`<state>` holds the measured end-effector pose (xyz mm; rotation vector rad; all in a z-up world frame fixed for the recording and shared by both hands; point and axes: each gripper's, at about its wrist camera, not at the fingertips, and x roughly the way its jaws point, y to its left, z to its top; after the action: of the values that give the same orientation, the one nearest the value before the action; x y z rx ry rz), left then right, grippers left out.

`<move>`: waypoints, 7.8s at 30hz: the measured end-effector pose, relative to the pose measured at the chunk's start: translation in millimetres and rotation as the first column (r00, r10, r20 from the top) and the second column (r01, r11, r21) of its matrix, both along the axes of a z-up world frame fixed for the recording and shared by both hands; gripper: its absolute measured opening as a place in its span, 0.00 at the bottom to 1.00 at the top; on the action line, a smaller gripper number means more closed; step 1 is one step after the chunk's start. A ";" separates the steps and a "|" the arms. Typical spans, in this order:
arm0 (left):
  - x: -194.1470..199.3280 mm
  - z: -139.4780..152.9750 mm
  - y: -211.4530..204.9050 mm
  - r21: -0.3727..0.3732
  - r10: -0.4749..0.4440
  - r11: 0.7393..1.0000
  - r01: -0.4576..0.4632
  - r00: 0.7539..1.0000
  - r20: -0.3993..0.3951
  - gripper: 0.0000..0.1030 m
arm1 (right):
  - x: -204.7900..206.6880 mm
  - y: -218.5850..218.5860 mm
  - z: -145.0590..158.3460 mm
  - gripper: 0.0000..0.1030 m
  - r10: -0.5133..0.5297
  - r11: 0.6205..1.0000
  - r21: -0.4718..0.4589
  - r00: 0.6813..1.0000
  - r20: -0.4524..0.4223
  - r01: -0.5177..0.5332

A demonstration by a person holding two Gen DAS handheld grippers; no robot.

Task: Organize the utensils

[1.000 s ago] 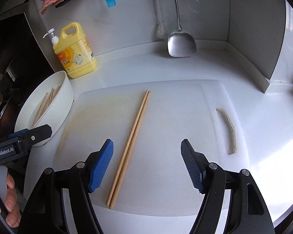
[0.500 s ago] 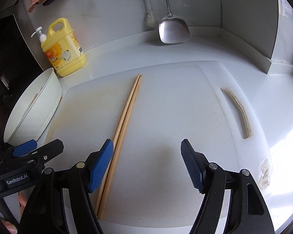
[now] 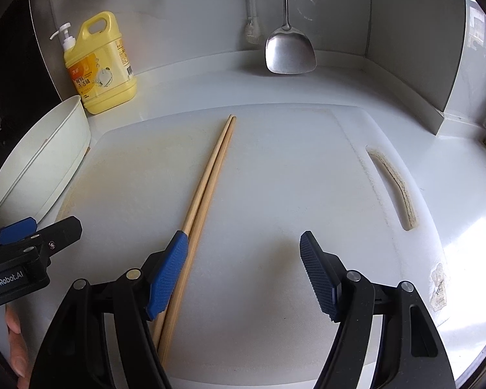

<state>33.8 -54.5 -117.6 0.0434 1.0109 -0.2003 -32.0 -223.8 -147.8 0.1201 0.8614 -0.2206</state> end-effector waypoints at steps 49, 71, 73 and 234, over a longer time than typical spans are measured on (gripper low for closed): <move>3.0 -12.5 -94.7 0.011 -0.140 0.990 0.139 0.990 0.017 0.94 | -16.3 -61.3 5.5 0.07 0.027 1.000 0.001 0.999 0.043 -0.028; 14.5 -19.8 -111.6 0.042 -0.113 0.993 0.112 0.993 0.028 0.80 | -1.6 -59.3 4.2 0.28 0.098 0.992 -0.078 0.995 0.037 -0.095; 14.8 -17.0 -114.8 0.036 -0.120 0.992 0.119 0.992 0.038 0.67 | -0.1 -59.4 3.9 0.28 0.103 0.992 -0.077 0.994 0.039 -0.100; 87.6 89.4 248.4 0.103 0.419 0.905 -0.412 0.906 -0.062 0.94 | 150.8 236.3 102.2 0.58 0.406 0.908 0.130 0.913 -0.042 -0.398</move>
<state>121.4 194.0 -28.2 -0.1024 1.0875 0.2364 118.8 12.4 -45.6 0.0435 0.9484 0.2172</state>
